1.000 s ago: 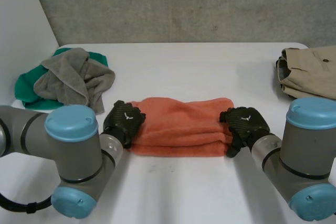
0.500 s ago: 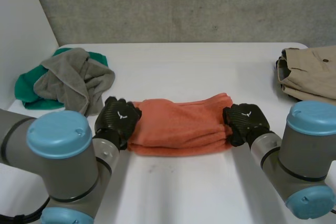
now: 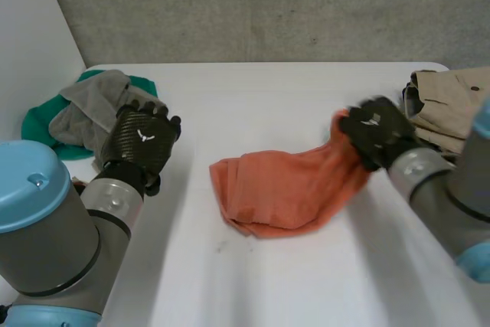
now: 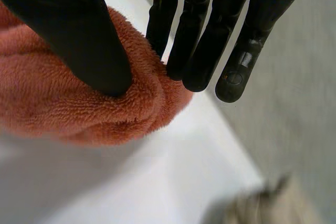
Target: Fold the laundry.
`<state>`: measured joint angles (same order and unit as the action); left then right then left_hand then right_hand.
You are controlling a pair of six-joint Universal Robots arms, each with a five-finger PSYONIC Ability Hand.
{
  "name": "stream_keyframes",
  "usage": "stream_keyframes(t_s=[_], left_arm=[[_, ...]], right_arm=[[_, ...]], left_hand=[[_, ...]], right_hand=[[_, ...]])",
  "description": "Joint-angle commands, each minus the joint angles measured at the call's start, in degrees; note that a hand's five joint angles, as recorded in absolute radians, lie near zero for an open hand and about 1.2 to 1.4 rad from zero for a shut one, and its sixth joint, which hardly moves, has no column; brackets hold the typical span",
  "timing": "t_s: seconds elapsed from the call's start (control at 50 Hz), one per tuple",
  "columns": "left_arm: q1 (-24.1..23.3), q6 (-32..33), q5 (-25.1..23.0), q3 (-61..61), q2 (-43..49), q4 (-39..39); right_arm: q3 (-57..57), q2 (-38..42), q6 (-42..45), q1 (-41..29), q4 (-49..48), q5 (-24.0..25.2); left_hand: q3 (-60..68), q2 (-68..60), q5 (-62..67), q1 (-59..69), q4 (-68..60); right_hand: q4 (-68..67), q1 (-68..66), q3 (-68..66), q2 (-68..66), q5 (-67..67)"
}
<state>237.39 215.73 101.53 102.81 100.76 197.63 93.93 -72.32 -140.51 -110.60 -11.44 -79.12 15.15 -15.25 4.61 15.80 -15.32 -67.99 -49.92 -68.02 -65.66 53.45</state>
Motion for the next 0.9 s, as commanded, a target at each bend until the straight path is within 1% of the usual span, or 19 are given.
stream_keyframes(t_s=[0.02, 0.06, 0.1, 0.12, 0.14, 0.18, 0.2, 0.26, 0.3, 0.34, 0.36, 0.42, 0.44, 0.52, 0.58, 0.6, 0.66, 0.74, 0.9], left_arm=[[1.5, -2.16, 0.07, 0.03, 0.14, 0.56], [1.67, -3.47, 0.07, -0.24, 0.14, 0.56], [1.76, -4.18, 0.07, -0.41, 0.14, 0.65], [1.76, -4.44, 0.07, -0.59, 0.14, 0.65], [1.85, -4.97, -0.02, -0.76, 0.23, 0.65], [2.02, -5.32, -0.02, -1.12, 0.23, 0.91], [2.02, -5.41, -0.02, -1.47, 0.31, 1.0], [2.02, -5.85, 0.07, -3.05, 0.75, 2.05], [1.85, -6.2, 0.07, -4.8, 0.93, 3.37], [1.59, -6.64, 0.07, -6.12, 0.93, 4.42], [1.41, -7.25, 0.24, -7.69, 1.1, 5.39], [1.06, -8.4, 0.25, -10.16, 1.89, 6.89], [0.54, -9.62, 0.16, -12.0, 2.77, 7.15], [-2.79, -13.57, -0.98, -17.53, 6.8, 6.8], [-4.91, -15.78, -3.0, -20.09, 10.32, 6.19], [-6.22, -16.65, -4.75, -21.67, 12.6, 5.4], [-7.64, -17.19, -7.56, -25.09, 17.08, 3.21], [-7.82, -17.28, -7.75, -29.14, 22.79, -0.56], [-7.73, -16.93, -6.62, -33.29, 28.43, -10.32]], right_arm=[[-10.16, 7.88, 3.48, -14.46, -1.21, 1.07], [-12.96, 11.91, 5.67, -19.27, -0.78, 1.51], [-13.86, 14.21, 7.44, -22.11, -0.77, 1.6], [-14.29, 16.05, 8.66, -24.21, -0.86, 0.82], [-14.56, 16.94, 9.11, -24.84, -1.03, 0.29], [-14.82, 18.0, 9.12, -25.2, -0.95, -0.76], [-14.91, 18.09, 8.33, -25.2, -1.12, -2.51], [-15.0, 16.86, 5.0, -25.37, -1.39, -5.59], [-14.3, 14.58, -1.32, -24.93, -1.56, -7.45], [-13.51, 12.04, -6.85, -23.62, -1.48, -7.36], [-12.55, 8.89, -13.06, -21.44, -0.95, -7.19], [-10.0, 4.22, -22.5, -17.65, -0.77, -7.01], [-8.51, 1.42, -27.83, -15.46, -0.69, -6.57], [-6.04, -3.43, -36.22, -10.45, 0.89, -5.52], [-5.68, -4.06, -36.85, -6.84, 3.35, -4.64], [-6.29, -4.06, -36.94, -4.65, 5.45, -4.03], [-7.96, -2.4, -37.03, -2.97, 8.01, -2.45], [-12.78, 5.05, -37.56, -3.04, 11.08, -1.91], [-21.23, 13.59, -37.82, -3.4, 18.73, -1.21]], left_hand=[[-1.4, 1.5, -0.86, -2.05, 1.57], [-1.4, 1.51, -0.86, -2.05, 1.57], [-1.4, 1.51, -0.86, -2.05, 1.57], [-1.4, 1.51, -0.86, -2.05, 1.57], [-1.73, 1.84, -1.2, -2.38, 1.91], [-2.58, 2.68, -2.04, -3.23, 2.75], [-2.91, 3.02, -2.37, -3.56, 3.09], [-3.75, 3.86, -3.21, -4.4, 3.93], [-3.92, 4.03, -3.39, -4.57, 4.1], [-3.92, 4.03, -3.39, -4.57, 4.1], [-3.59, 3.7, -3.05, -4.24, 3.76], [-3.09, 3.19, -2.55, -3.74, 3.26], [-2.58, 2.69, -2.05, -3.23, 2.76], [-2.08, 2.18, -1.54, -2.73, 2.25], [-1.74, 1.84, -1.2, -2.39, 1.91], [-1.4, 1.51, -0.87, -2.05, 1.58], [-1.57, 1.67, -1.03, -2.22, 1.74], [-1.57, 1.67, -1.03, -2.22, 1.74], [-1.57, 1.67, -1.03, -2.22, 1.74]], right_hand=[[-12.01, -30.08, -11.98, -14.34, 16.55], [-12.01, -30.08, -11.98, -14.34, 16.55], [-12.01, -30.08, -11.98, -14.34, 16.55], [-12.01, -30.08, -11.98, -14.34, 16.55], [-1.08, -19.15, -1.05, -3.4, 5.61], [42.19, 24.12, 42.22, 39.87, -37.66], [57.99, 39.92, 58.02, 55.66, -53.45], [57.99, 39.92, 58.02, 55.66, -53.45], [57.99, 39.92, 58.02, 55.66, -53.45], [57.99, 39.92, 58.02, 55.66, -53.45], [57.99, 39.92, 58.02, 55.66, -53.45], [57.99, 39.92, 58.02, 55.66, -53.45], [57.99, 39.92, 58.02, 55.66, -53.45], [57.99, 39.92, 58.02, 55.66, -53.45], [57.99, 39.92, 58.02, 55.66, -53.45], [57.99, 39.92, 58.02, 55.66, -53.45], [57.99, 39.92, 58.02, 55.66, -53.45], [57.99, 39.92, 58.02, 55.66, -53.45], [57.99, 39.92, 58.02, 55.66, -53.45]])
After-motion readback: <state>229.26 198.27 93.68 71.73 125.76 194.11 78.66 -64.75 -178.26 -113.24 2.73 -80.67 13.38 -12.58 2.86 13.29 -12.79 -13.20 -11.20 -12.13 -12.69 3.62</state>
